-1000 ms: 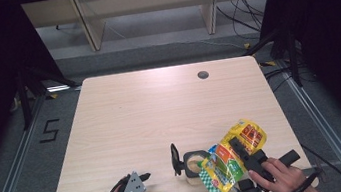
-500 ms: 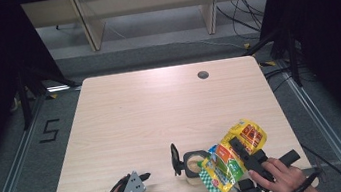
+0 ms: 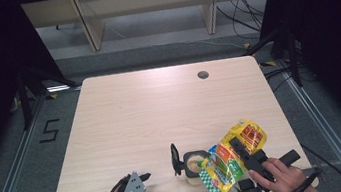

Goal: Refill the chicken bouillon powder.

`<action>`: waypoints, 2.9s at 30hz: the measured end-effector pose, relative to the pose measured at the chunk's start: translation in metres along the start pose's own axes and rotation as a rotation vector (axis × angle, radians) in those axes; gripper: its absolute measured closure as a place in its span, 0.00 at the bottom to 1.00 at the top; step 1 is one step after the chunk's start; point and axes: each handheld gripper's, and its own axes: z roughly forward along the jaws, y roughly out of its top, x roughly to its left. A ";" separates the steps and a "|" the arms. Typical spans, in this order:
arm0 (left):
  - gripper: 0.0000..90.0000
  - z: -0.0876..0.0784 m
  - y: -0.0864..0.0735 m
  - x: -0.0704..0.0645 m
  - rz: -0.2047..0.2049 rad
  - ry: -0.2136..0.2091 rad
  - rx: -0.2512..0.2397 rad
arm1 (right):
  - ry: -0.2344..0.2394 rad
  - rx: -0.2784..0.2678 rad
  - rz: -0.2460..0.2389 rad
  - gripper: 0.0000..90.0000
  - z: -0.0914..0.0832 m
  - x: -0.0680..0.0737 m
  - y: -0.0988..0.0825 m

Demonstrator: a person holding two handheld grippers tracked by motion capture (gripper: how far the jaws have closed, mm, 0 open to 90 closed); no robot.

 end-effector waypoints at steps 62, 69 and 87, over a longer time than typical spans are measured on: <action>0.20 0.000 0.000 0.000 0.004 0.004 0.000 | 0.023 0.000 0.033 0.52 0.001 0.001 -0.001; 0.20 -0.001 0.000 0.001 0.010 0.005 0.003 | 0.018 -0.002 0.035 0.52 0.001 0.001 -0.002; 0.20 -0.001 0.001 0.000 0.004 0.006 0.002 | 0.018 -0.001 0.031 0.52 0.000 0.000 -0.003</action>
